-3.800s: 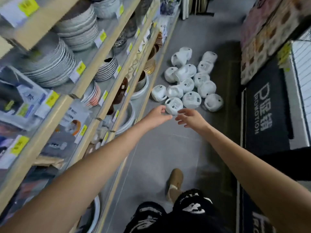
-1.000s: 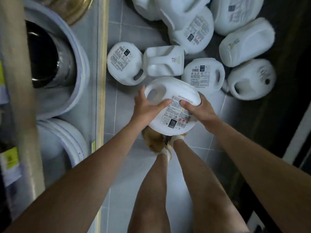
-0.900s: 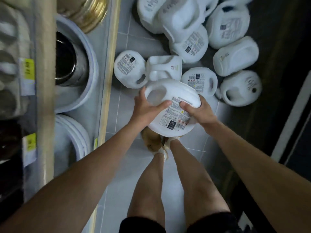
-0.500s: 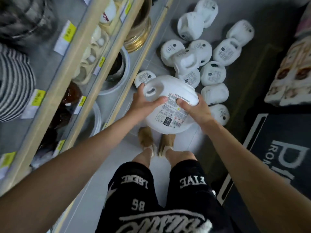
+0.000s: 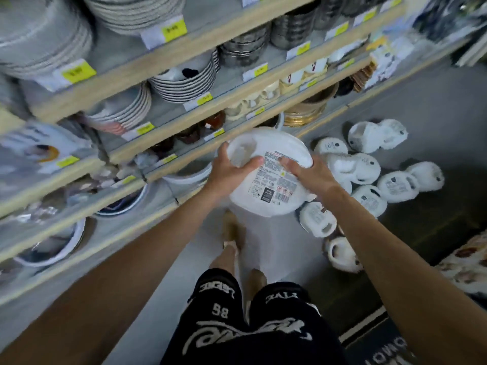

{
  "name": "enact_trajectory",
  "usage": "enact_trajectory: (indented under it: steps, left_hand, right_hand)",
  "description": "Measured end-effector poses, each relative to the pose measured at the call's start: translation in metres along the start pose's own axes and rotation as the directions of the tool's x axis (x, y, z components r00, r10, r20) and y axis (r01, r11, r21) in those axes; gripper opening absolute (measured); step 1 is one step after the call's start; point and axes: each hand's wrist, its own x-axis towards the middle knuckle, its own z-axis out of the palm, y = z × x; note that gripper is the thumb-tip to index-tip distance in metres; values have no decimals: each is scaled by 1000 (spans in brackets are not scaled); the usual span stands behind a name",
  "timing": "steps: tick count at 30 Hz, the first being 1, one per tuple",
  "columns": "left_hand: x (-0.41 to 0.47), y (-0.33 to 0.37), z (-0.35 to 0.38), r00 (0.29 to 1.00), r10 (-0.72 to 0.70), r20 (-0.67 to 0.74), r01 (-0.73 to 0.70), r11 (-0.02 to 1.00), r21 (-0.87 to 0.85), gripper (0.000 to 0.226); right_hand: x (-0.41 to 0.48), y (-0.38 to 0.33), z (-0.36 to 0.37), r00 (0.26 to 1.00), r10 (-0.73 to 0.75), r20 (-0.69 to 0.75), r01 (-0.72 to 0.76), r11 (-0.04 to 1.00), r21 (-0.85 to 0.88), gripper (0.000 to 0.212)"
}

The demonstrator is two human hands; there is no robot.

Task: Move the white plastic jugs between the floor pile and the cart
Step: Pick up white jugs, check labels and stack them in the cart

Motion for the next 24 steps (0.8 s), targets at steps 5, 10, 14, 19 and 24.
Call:
enact_trajectory:
  steps: [5, 10, 14, 19, 24]
  left_hand:
    - [-73, -13, -66, 969, -34, -243, -15, 981, -195, 109]
    - [-136, -25, -150, 887, -14, -462, -95, 973, -212, 100]
    - [-188, -37, -219, 790, -20, -613, -145, 965, -219, 91]
    - [-264, -59, -293, 646, -44, -762, -228, 942, -247, 93]
    - [-338, -108, -355, 540, -33, -841, -302, 925, -230, 67]
  right_hand:
    - [-37, -54, 45, 962, -145, 232, 156, 987, -30, 55]
    - [-77, -115, 112, 857, -260, 444, 313, 948, -49, 99]
    - [-127, -164, 173, 763, -323, 560, 419, 907, -47, 74]
    - [-194, -214, 248, 597, -402, 694, 565, 825, -7, 47]
    - [-268, -233, 326, 488, -498, 717, 697, 717, 23, 57]
